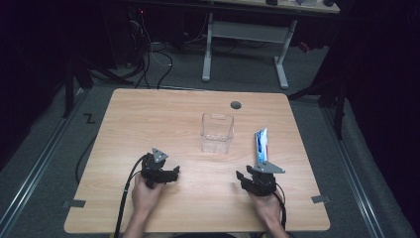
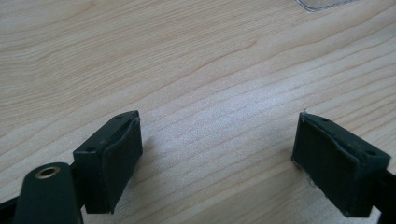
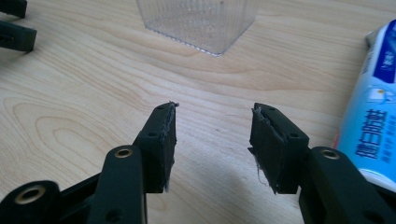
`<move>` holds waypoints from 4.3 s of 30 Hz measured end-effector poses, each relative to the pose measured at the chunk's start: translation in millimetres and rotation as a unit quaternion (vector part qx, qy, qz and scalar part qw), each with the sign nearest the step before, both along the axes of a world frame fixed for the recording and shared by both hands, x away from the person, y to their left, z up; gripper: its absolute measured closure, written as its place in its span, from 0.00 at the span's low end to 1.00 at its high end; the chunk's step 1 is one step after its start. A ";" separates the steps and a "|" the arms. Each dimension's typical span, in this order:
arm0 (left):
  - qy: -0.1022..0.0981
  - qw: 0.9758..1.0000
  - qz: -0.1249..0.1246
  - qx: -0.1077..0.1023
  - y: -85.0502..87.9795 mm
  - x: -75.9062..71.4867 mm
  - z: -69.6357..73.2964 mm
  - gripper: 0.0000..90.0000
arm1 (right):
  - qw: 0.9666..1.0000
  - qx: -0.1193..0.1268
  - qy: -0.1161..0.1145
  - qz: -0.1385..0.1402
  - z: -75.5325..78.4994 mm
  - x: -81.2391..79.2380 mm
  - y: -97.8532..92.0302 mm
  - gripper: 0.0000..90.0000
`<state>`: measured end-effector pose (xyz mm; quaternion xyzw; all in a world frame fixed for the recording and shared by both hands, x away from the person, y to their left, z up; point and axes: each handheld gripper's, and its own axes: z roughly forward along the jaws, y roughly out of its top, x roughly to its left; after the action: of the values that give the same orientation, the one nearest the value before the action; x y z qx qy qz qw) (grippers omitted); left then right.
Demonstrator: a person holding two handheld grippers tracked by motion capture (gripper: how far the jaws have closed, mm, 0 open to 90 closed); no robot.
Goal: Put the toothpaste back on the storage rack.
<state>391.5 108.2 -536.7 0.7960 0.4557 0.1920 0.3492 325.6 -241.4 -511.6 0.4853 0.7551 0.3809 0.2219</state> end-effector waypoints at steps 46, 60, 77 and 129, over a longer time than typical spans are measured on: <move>0.000 1.000 0.000 0.000 0.0 0.0 0.0 0.18 | 0.999 -0.001 0.002 -0.053 28.9 23.2 -44.4 0.51; 0.000 1.000 0.000 0.000 -0.1 0.0 0.0 0.18 | 0.998 -0.005 -0.003 -0.056 39.0 40.7 -50.8 0.51; 0.000 1.000 0.000 0.000 0.0 0.0 0.0 0.18 | 0.996 -0.028 0.022 -0.078 47.7 70.3 -55.1 0.47; 0.000 1.000 0.000 0.000 0.0 0.0 0.0 0.18 | 0.964 -0.136 0.182 -0.135 28.0 164.1 -37.0 0.48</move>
<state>391.5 108.2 -536.7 0.7959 0.4559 0.1919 0.3491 489.7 -278.3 -483.5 0.6090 0.7551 0.1463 0.1935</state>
